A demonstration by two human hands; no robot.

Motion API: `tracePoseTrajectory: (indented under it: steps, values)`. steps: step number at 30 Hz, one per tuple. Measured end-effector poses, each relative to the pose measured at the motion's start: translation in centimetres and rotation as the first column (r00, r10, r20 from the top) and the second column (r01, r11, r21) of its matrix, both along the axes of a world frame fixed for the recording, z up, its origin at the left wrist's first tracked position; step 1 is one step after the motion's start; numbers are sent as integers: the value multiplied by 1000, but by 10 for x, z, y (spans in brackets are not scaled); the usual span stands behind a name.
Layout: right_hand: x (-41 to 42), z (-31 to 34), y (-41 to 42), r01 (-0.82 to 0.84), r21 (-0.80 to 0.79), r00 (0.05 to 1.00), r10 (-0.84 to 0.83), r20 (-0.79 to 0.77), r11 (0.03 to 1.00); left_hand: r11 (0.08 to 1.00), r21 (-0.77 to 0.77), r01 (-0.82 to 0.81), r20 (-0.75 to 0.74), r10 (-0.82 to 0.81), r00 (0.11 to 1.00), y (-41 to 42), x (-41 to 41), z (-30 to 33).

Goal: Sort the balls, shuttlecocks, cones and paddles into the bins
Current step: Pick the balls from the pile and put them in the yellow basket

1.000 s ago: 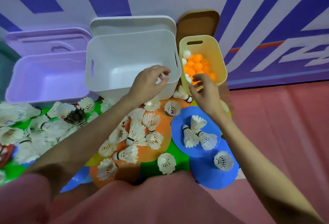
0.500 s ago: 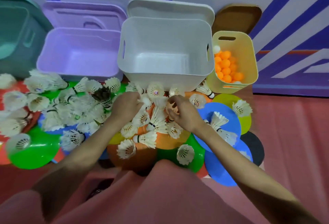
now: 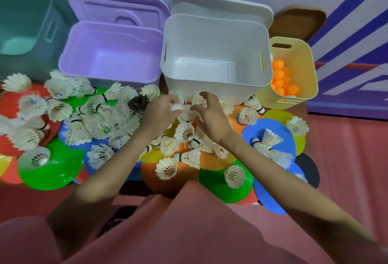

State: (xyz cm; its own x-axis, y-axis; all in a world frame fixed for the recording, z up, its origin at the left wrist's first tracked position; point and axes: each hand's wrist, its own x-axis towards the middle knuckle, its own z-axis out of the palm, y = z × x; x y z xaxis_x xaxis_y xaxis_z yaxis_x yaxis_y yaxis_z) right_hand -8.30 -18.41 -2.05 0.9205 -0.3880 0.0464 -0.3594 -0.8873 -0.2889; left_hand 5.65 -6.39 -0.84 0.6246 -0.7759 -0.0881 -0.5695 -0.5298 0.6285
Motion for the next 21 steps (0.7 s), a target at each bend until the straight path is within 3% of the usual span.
tracePoseTrajectory:
  steps: [9,14,18,21]
  values:
    - [39,-10,0,-288,-204,945,244,-217,936,994,-66,84,51,-80,995,32,8,2]
    - [46,-10,-1,-380,-326,910,286,-299,866,993,-81,92,71,-86,994,32,6,-3]
    - [49,-17,-3,-401,-305,907,329,-261,864,990,-94,103,74,-97,993,30,8,-5]
    - [45,-15,-6,-355,-186,930,326,-167,916,988,-103,112,101,-102,990,29,9,-2]
